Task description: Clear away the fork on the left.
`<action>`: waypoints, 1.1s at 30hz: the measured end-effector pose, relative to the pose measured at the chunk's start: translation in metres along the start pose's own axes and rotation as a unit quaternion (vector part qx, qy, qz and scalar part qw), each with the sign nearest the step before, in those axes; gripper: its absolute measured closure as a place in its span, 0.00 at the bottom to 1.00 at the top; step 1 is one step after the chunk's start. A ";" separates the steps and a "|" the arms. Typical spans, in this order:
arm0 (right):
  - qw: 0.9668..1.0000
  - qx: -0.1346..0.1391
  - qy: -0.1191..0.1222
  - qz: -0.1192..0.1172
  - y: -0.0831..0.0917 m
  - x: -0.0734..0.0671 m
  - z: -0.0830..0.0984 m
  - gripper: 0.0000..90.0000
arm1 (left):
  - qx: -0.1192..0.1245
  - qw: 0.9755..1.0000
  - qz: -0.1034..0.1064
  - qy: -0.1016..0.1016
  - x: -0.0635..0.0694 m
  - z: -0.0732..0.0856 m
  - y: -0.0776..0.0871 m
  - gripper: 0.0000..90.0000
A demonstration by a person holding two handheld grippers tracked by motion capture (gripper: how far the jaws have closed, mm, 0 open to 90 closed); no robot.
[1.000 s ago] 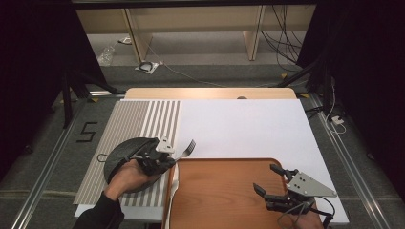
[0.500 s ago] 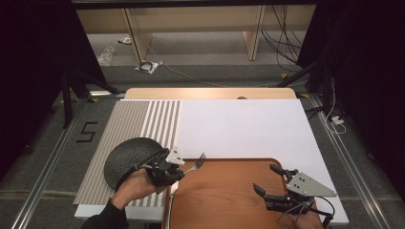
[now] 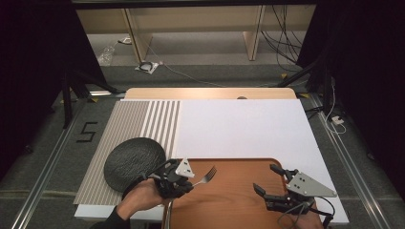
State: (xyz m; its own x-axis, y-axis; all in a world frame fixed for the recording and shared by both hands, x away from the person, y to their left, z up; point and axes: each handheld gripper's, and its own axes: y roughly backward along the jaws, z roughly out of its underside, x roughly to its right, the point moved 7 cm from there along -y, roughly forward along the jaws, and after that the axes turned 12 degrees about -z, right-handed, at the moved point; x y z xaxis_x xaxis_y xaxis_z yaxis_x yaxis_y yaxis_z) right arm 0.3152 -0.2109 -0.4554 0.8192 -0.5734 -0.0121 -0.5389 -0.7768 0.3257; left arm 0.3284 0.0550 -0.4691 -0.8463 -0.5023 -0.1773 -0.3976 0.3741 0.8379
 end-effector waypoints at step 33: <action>1.000 -0.006 0.001 0.000 0.001 -0.001 0.000 0.22 | -0.042 0.997 0.056 -0.020 0.052 0.001 -0.021 0.94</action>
State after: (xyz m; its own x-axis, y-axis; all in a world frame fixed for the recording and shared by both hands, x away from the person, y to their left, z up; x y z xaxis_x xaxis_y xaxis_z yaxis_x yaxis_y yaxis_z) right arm 0.3137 -0.2114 -0.4551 0.8196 -0.5728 -0.0097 -0.5368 -0.7738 0.3363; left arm 0.2919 0.0219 -0.4968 -0.8979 -0.4289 -0.0993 -0.2700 0.3583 0.8937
